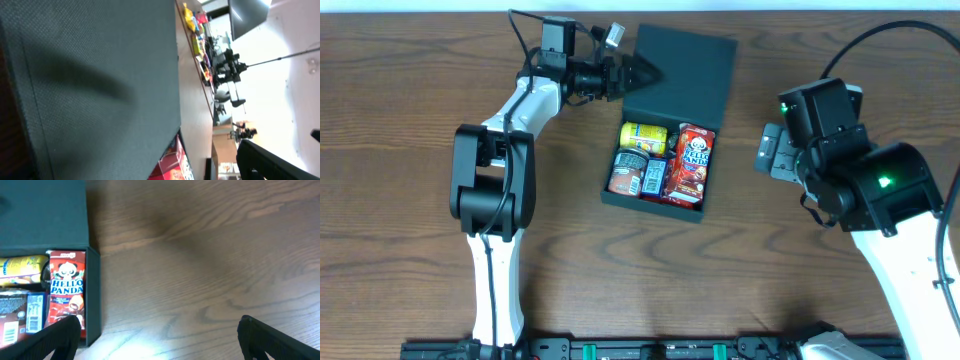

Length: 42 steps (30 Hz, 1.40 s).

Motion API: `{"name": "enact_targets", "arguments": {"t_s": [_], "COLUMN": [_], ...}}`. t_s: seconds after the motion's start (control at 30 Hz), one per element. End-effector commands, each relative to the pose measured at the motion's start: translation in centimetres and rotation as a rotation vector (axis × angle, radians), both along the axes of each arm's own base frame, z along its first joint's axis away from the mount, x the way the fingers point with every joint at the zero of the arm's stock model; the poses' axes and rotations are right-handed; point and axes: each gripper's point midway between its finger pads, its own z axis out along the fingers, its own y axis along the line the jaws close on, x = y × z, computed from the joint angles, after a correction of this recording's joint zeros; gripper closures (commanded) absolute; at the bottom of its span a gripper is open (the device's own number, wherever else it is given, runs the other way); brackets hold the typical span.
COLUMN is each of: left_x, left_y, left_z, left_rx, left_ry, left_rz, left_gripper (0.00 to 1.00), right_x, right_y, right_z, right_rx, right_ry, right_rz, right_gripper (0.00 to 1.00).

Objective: Pack container
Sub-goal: 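Swing the box lid closed with the left gripper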

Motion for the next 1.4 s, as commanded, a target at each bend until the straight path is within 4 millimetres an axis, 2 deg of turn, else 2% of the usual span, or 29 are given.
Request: {"name": "enact_targets", "arguments": {"t_s": [0.0, 0.17, 0.33, 0.4, 0.73, 0.93, 1.17, 1.37], "left_x": [-1.3, -3.5, -8.4, -9.1, -11.0, -13.4, -16.5, -20.2], "left_y": [-0.6, -0.1, -0.3, -0.5, -0.6, 0.0, 0.2, 1.0], "left_z": [5.5, 7.9, 9.6, 10.0, 9.2, 9.0, 12.4, 15.8], "left_rx": [-0.038, 0.079, 0.269, 0.309, 0.381, 0.399, 0.422, 0.455], "left_ry": [-0.196, -0.303, -0.399, -0.413, -0.345, -0.272, -0.346, -0.39], "left_rz": [-0.082, -0.089, -0.167, -0.172, -0.196, -0.243, -0.273, -0.281], "left_gripper": [0.04, 0.05, 0.05, 0.05, 0.05, 0.05, 0.05, 0.04], "right_x": [0.1, 0.1, 0.2, 0.3, 0.3, 0.3, 0.6, 0.5], "right_y": [-1.1, -1.7, -1.7, -1.7, -1.7, -2.3, -4.2, -5.8], "right_z": [0.2, 0.2, 0.3, 0.3, 0.3, 0.4, 0.7, 0.7], "right_rx": [-0.01, -0.01, -0.004, -0.001, -0.002, -0.014, -0.031, -0.032], "right_ry": [-0.013, -0.013, -0.02, -0.024, -0.023, -0.028, -0.045, -0.042], "right_rz": [-0.053, -0.072, -0.08, -0.082, -0.083, -0.101, -0.168, -0.223], "right_gripper": [0.01, 0.01, 0.01, 0.01, 0.01, 0.01, 0.01, 0.01]}}
